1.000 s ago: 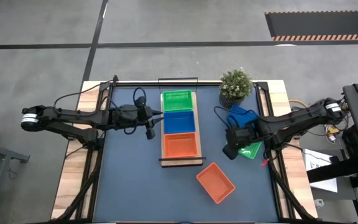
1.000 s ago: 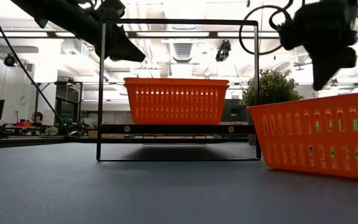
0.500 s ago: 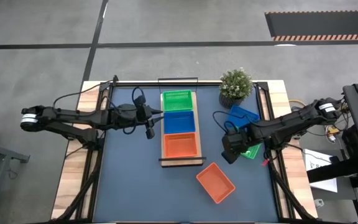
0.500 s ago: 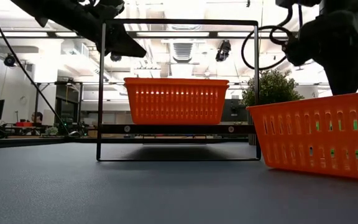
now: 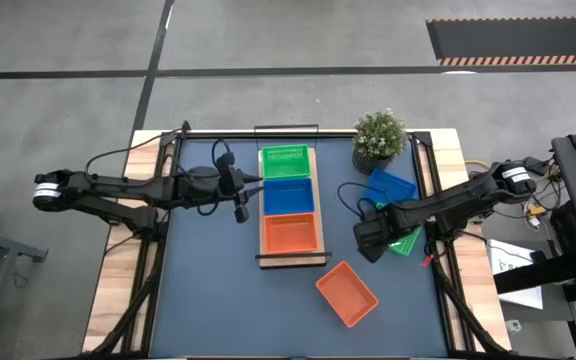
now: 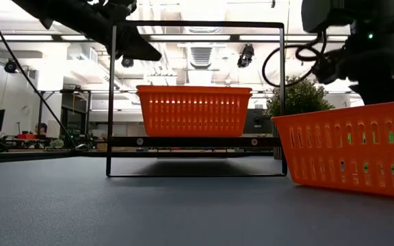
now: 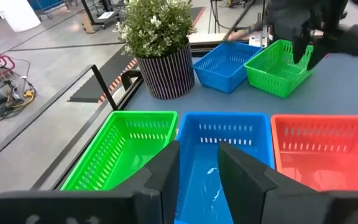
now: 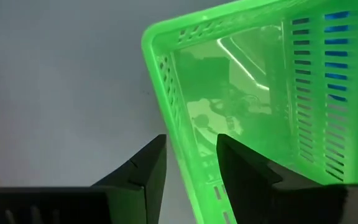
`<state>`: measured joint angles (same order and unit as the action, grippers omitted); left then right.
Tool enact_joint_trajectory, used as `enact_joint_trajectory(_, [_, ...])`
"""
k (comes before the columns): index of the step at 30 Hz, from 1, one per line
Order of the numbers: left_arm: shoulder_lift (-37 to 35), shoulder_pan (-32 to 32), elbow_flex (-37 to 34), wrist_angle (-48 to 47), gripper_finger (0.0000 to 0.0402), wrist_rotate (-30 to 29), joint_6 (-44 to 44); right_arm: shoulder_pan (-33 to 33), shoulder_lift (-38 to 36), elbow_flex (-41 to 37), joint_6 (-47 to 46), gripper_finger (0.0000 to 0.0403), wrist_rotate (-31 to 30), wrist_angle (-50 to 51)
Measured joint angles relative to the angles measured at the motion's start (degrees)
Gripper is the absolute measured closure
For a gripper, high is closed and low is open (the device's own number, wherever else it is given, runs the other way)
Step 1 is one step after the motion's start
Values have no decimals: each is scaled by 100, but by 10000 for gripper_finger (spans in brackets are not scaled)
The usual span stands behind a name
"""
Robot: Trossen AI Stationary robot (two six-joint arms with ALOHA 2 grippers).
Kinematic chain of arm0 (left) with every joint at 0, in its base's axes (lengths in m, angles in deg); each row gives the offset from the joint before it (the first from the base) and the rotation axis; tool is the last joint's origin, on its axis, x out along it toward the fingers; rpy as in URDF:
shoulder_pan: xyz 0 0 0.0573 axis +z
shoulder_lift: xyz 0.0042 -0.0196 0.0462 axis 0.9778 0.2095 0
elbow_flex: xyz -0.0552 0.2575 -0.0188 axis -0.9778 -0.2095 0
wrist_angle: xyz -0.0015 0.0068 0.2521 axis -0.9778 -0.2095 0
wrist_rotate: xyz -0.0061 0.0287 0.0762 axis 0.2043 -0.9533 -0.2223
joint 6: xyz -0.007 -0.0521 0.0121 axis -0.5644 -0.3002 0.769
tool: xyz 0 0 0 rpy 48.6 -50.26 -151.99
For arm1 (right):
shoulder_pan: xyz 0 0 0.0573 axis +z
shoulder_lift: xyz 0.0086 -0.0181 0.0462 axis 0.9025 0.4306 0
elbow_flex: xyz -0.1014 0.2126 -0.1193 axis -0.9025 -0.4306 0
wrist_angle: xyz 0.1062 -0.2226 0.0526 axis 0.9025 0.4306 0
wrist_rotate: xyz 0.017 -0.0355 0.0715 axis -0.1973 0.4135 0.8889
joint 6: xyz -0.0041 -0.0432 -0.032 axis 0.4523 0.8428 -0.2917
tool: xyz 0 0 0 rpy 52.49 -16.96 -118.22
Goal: Stack baskets on shelf by color
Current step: Stack the green bin on top of the green bin on the shelf
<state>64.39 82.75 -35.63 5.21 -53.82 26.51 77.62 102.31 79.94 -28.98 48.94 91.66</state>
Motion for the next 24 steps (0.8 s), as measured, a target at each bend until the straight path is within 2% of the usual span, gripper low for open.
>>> enact_joint_trajectory(9, [-15,-7,2,352,309,11,10,0,726,-145,524,282,-22,-218])
enact_joint_trajectory(13, [-50,-9,6,437,309,32,179,0,976,-145,674,316,-22,-364])
enact_joint_trajectory(18, [-50,-11,-22,735,309,33,247,14,1052,-95,852,382,70,-270])
enact_joint_trajectory(24, [-234,-11,-27,813,309,33,445,138,752,447,881,393,310,162])
